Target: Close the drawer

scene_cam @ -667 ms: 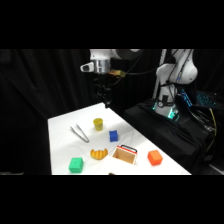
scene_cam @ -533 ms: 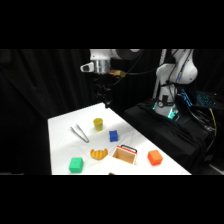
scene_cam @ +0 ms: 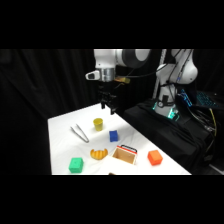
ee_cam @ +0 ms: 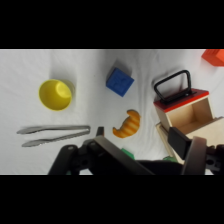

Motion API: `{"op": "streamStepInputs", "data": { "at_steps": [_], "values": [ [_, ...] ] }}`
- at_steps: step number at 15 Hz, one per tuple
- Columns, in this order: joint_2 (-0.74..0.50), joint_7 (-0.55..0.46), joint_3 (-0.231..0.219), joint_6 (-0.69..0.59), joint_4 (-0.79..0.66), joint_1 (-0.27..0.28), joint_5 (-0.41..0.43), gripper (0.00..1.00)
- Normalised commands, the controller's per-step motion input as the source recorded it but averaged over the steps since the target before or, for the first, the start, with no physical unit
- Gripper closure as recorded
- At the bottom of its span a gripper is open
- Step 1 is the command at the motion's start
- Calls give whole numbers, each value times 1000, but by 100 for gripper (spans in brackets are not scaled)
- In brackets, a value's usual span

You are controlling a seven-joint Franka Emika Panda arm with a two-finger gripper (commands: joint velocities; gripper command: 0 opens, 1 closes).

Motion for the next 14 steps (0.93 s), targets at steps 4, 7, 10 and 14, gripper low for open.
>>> {"op": "streamStepInputs", "data": {
  "at_steps": [4,7,10,14],
  "values": [
    [-38,-285,49,371,-297,69,179,0],
    [16,-346,55,428,-273,73,239,0],
    [108,-347,84,471,-222,76,285,0],
    [211,-308,141,460,-131,50,278,0]
  ]
}}
